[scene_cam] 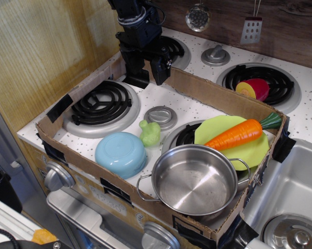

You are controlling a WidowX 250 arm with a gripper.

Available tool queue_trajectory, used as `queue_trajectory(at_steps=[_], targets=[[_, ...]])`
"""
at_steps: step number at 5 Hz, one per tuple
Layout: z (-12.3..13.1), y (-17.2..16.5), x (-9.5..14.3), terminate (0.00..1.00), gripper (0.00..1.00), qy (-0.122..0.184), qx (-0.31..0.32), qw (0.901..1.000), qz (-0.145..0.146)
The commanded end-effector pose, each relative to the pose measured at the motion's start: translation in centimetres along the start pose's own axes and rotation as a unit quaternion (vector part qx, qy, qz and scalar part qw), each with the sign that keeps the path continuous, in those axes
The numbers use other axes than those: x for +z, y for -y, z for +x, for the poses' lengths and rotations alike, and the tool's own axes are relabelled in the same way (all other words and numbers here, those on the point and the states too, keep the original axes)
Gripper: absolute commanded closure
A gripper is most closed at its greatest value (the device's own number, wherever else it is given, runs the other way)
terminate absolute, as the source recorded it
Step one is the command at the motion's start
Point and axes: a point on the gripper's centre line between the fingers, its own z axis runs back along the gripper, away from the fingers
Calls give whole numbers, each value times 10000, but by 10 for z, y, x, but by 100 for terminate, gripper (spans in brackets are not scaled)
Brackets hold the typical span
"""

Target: Take carrot off plate

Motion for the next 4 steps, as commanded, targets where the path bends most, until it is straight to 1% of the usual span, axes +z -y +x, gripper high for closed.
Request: queue_trajectory(at_steps=[1,2,3,4], targets=[[0,0,0,0,0,0,0,10000,0],[7,2,13,0,0,149,-486,9985,215],[10,7,24,0,0,237,-912,9952,254],[12,23,31,0,0,244,-1266,9915,175]])
